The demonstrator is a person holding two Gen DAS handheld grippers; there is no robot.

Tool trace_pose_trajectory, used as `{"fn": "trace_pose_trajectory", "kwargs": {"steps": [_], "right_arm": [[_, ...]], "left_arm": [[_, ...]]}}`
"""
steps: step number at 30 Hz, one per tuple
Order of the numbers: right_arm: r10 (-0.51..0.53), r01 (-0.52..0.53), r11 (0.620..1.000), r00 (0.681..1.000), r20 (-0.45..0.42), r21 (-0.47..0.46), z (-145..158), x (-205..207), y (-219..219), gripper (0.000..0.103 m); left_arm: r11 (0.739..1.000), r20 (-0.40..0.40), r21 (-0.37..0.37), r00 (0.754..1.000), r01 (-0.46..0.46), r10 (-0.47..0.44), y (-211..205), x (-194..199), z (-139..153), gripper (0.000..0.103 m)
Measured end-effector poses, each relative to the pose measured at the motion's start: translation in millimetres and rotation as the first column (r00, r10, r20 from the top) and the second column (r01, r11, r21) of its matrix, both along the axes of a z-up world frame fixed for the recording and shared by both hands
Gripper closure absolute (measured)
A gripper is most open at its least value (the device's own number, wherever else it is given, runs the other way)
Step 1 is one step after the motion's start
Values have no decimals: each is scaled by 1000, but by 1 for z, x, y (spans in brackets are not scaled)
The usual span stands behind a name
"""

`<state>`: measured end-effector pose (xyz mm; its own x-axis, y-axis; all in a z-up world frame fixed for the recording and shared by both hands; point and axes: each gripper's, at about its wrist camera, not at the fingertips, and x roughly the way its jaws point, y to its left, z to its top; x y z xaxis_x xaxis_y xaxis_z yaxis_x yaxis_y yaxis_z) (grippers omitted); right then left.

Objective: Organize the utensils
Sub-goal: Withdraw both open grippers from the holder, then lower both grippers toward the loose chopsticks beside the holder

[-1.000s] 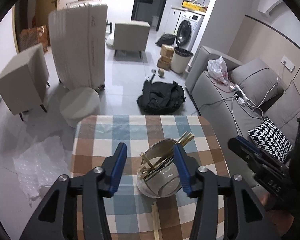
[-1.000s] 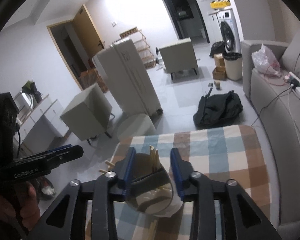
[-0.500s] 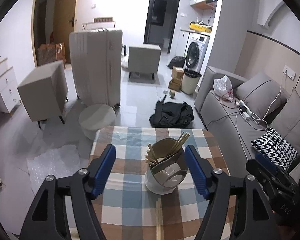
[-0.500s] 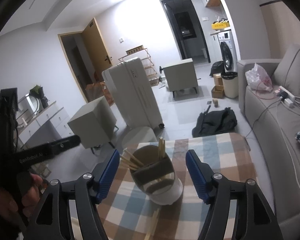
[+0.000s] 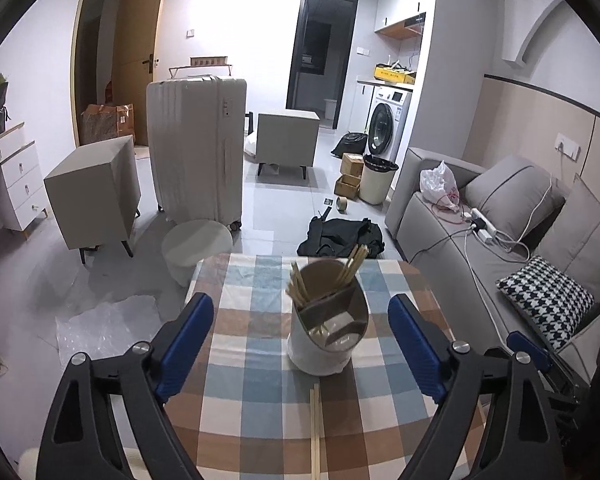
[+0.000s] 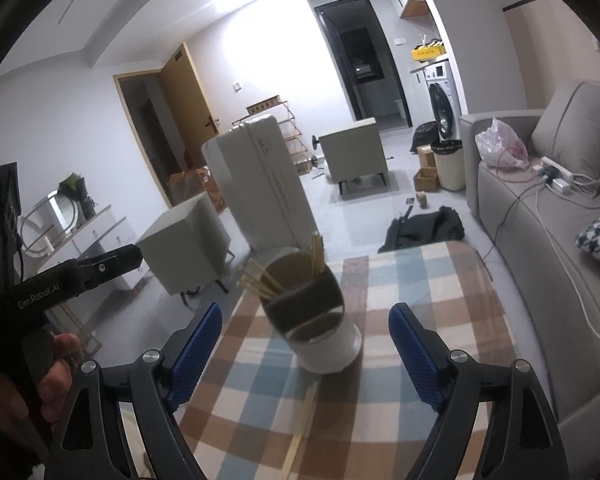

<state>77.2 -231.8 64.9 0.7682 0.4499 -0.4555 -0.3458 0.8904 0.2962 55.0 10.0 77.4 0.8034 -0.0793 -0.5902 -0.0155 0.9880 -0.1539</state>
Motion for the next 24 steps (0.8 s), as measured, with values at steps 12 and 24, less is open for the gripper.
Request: {"fn": "trace_pose_trajectory", "kwargs": {"steps": [12, 24], "right_arm": [[11, -15, 998, 998, -58, -69, -40, -9, 9, 4], [36, -68, 988, 975, -218, -139, -79, 9, 28, 4]], "left_arm": [[1000, -75, -1, 997, -24, 24, -2, -8, -57, 17], [998, -191, -16, 980, -61, 57, 15, -1, -91, 17]]}}
